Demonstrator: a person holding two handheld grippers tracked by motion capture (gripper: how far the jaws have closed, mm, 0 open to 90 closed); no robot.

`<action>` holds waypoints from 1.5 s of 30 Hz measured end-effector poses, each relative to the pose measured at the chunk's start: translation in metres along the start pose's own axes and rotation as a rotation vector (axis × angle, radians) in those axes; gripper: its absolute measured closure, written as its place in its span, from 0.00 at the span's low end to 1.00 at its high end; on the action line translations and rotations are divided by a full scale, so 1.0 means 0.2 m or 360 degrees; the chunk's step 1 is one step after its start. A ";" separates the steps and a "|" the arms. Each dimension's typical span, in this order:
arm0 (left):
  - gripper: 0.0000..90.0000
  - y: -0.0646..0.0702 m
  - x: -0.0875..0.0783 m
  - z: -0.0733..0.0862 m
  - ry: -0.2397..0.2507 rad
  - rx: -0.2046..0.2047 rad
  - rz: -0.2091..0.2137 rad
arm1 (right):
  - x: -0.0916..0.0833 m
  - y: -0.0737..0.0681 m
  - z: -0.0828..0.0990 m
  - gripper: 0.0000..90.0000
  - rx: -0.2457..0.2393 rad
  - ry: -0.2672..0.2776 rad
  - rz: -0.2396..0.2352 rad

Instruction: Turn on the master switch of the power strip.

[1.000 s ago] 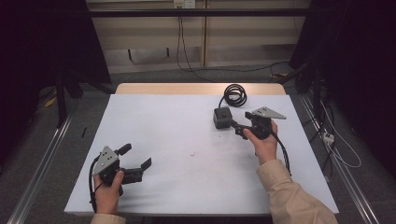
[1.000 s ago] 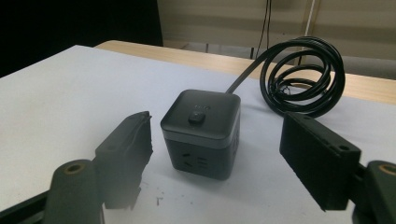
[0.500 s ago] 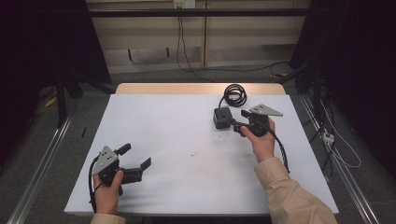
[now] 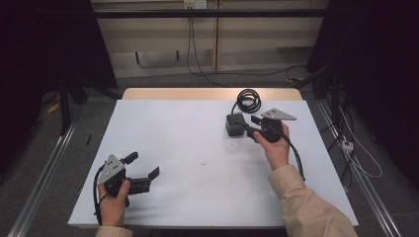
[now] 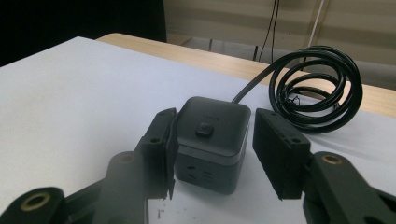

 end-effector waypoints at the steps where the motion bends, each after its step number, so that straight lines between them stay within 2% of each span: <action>1: 0.03 0.00 0.00 0.00 0.0001 0.0000 -0.0001 | 0.00 0.00 0.00 0.57 -0.0007 -0.0001 -0.0002; 21: 0.03 -0.01 0.00 0.00 -0.0002 0.0009 -0.0001 | 0.07 -0.03 0.00 0.84 -0.0010 -0.0095 -0.0063; 34: 0.03 -0.01 -0.01 0.00 0.0009 0.0008 -0.0005 | 0.10 -0.04 -0.03 0.93 0.0002 -0.0106 -0.0099; 45: 0.03 -0.01 -0.01 0.00 0.0019 -0.0014 0.0005 | 0.12 -0.03 -0.03 0.98 0.0008 -0.0100 -0.0082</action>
Point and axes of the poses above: each handheld gripper's, and its own axes: x roughly forward along the jaws, z roughly out of its underside, y roughly to its right, the point moved 6 cm from there along x, roughly forward along the jaws, and after that the axes turned 7 degrees about x, right-handed, at the moved point
